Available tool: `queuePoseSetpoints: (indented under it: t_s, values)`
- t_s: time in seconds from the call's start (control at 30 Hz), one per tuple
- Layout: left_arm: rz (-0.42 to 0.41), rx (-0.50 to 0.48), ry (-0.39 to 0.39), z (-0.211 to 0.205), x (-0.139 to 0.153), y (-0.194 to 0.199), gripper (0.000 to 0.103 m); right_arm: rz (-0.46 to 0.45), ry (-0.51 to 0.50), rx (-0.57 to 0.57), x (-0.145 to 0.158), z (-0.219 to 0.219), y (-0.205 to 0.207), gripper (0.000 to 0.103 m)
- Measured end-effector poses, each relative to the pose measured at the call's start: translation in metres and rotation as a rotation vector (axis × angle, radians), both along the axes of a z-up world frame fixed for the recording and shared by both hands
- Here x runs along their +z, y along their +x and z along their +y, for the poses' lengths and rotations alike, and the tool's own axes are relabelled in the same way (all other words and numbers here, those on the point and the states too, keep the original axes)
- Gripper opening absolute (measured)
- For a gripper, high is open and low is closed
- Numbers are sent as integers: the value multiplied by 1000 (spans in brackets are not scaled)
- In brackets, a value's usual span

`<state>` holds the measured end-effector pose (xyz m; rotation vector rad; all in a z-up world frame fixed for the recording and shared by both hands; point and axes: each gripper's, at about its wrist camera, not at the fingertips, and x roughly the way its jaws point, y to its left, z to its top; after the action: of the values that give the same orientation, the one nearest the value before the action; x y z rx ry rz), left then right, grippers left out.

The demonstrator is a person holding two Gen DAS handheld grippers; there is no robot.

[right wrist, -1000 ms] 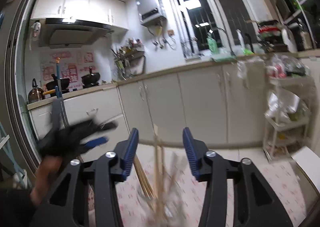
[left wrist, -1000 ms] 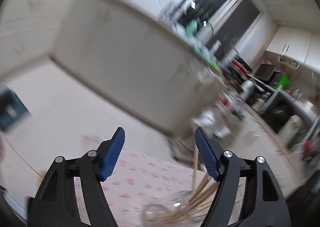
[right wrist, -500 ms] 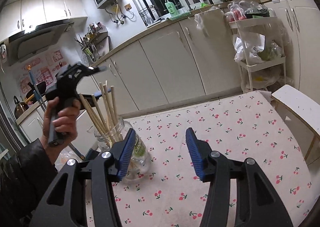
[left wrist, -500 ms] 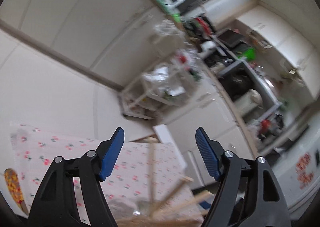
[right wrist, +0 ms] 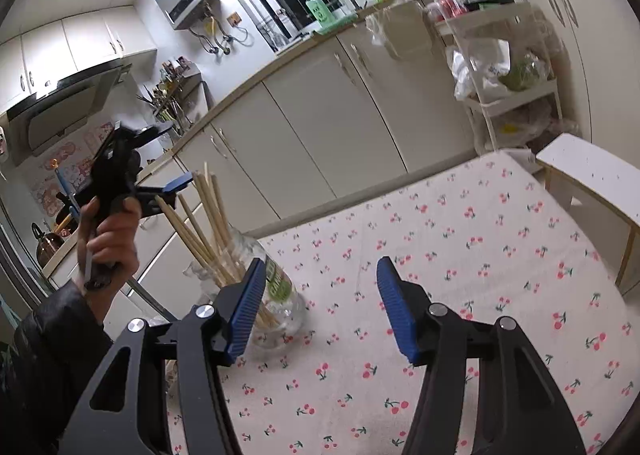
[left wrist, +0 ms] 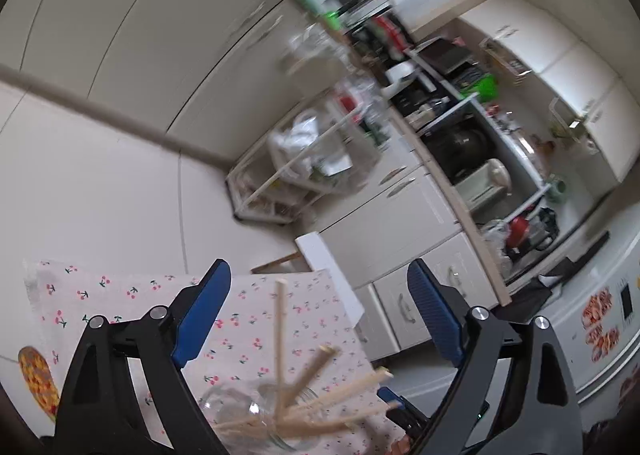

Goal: Organize utensils

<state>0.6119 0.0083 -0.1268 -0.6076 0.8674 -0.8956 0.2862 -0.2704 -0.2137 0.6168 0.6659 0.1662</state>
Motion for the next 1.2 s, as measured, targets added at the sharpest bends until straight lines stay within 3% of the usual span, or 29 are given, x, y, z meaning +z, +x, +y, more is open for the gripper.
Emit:
queuePoseSetpoints:
  t_s: [0.03,0.1,0.17,0.27,0.37,0.47,0.53,0.57,0.67,0.77,0.9,1.03,1.2]
  values:
    - [7,-3,7,-4,-3,7,84,7,4,-1,-3,-1,1,56]
    - [21,-17,26,-14,-11,12,71,23,14,-3,-9,-3,2,56]
    - [25,-38,37,-22,-16,13,39,41,33,-11,-14,-6,3,57]
    - [9,-50,53,-27,-18,8,11,50,52,-23,-14,-10,1,56]
    - [-47,-76,45,-23,-6,-10,8,37,57,-25,-9,-11,-1,57]
    - [-101,-95,89,-20,9,-32,8,26,62,-19,-4,-10,-3,58]
    - [-115,-83,134,-15,18,-45,9,19,64,-14,0,-9,-5,58]
    - [-121,-69,158,-12,22,-52,17,13,62,-13,4,-8,-7,58]
    - [-161,29,239,-1,38,-77,54,-17,40,-20,17,-6,-16,59]
    - [-238,116,322,3,59,-116,63,-39,-4,-37,33,-3,-34,63]
    - [-304,319,509,-2,79,-183,85,-2,-93,-77,55,2,-54,69]
    - [-298,430,646,-11,83,-244,88,29,-191,-118,83,10,-73,80]
    - [-264,531,718,-10,88,-312,91,38,-264,-144,119,18,-98,87]
